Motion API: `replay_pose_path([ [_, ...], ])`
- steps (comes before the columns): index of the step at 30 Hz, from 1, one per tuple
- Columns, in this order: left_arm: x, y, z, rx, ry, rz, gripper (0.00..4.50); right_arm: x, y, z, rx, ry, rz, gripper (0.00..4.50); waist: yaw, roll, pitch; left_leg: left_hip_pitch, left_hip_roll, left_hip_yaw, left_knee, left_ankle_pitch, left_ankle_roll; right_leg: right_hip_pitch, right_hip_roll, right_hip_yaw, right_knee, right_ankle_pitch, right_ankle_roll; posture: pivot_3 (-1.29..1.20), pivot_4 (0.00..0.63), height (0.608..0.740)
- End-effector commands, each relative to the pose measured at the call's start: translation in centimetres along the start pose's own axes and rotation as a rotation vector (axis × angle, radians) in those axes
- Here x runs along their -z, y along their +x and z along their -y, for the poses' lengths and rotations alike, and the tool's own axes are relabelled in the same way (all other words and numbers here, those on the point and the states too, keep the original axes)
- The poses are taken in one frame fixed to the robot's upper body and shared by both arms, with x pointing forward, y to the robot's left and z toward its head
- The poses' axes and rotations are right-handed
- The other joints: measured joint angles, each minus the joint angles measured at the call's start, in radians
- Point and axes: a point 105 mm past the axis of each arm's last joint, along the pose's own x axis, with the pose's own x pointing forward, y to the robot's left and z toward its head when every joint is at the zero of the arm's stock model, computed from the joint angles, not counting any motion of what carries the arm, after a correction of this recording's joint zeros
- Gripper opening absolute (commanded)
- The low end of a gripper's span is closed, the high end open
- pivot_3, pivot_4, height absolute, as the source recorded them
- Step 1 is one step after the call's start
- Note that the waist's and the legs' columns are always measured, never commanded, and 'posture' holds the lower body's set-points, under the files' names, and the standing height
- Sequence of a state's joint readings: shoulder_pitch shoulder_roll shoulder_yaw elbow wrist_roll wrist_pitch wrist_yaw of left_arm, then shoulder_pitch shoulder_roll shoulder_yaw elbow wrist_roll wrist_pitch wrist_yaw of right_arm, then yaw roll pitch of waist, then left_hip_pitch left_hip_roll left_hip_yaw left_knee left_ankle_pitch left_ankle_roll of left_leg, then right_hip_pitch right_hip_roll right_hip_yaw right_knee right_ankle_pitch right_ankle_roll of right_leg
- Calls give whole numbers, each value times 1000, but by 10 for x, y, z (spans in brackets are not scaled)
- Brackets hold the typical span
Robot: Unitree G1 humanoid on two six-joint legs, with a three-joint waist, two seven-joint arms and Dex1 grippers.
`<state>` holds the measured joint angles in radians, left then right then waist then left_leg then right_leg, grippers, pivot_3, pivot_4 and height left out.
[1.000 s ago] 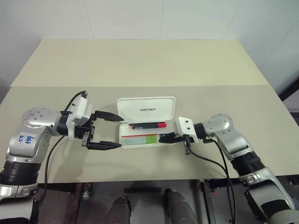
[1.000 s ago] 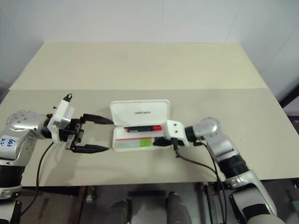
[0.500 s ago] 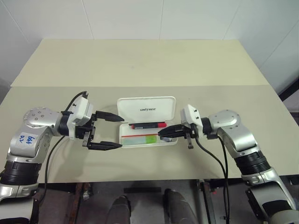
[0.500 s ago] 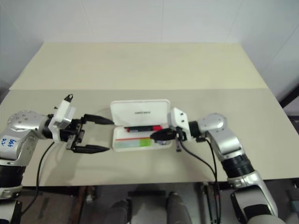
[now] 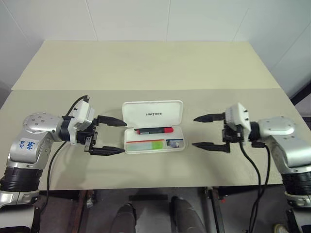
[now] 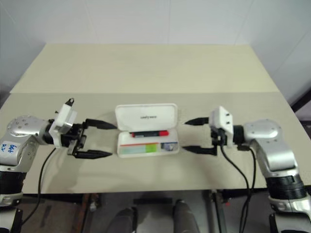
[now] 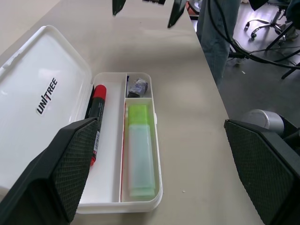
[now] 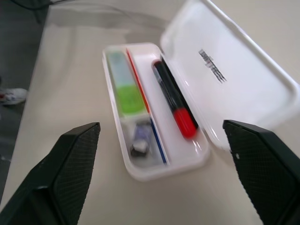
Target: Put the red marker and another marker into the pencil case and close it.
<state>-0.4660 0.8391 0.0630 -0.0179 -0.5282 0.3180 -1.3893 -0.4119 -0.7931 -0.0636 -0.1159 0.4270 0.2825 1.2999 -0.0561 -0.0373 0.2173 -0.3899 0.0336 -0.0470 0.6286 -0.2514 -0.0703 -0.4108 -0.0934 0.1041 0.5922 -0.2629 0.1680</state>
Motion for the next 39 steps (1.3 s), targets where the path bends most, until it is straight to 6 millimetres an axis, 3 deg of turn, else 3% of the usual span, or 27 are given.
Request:
replay_pose_path([
  [1,-9,-7,-7,-39,37,32,4500,-14,-11,0,34,-75,13,4439,-1,0,0,0,0,0,0,0,0,0,0,0,0,0,0,0,150,740],
  [5,-12,-6,-9,-31,47,66,4500,-15,-16,4,81,-99,-1,4439,1,0,0,0,0,0,1,0,0,0,0,0,0,0,-1,0,150,740],
  [18,-2,-20,-10,-77,20,51,170,-15,-27,10,140,-115,-27,4500,1,0,0,0,0,0,1,0,0,0,0,0,0,-1,-1,0,150,740],
  [19,-2,-21,-10,-79,19,57,43,-15,-27,11,140,-116,-28,4500,1,0,0,0,0,0,1,0,0,0,0,0,0,-1,-1,0,150,740],
  [21,-4,-21,-12,-101,24,80,43,-14,-27,11,140,-119,-37,4500,2,0,0,0,0,0,1,0,0,0,0,0,0,-1,-1,0,150,740],
  [27,-37,-33,-62,-420,38,307,43,-12,-27,11,150,-119,-43,4500,13,0,0,0,0,-1,2,0,0,1,0,0,1,1,3,0,150,740],
  [31,-43,-40,-80,-529,6,368,43,-12,-25,11,157,-119,-41,4500,15,0,0,0,0,-1,2,0,0,1,0,0,0,2,3,0,150,740],
  [39,2,-26,-95,-579,-139,236,43,-19,-18,9,157,-134,-19,4500,19,0,0,0,0,0,1,0,0,1,0,0,0,2,3,0,150,740],
])
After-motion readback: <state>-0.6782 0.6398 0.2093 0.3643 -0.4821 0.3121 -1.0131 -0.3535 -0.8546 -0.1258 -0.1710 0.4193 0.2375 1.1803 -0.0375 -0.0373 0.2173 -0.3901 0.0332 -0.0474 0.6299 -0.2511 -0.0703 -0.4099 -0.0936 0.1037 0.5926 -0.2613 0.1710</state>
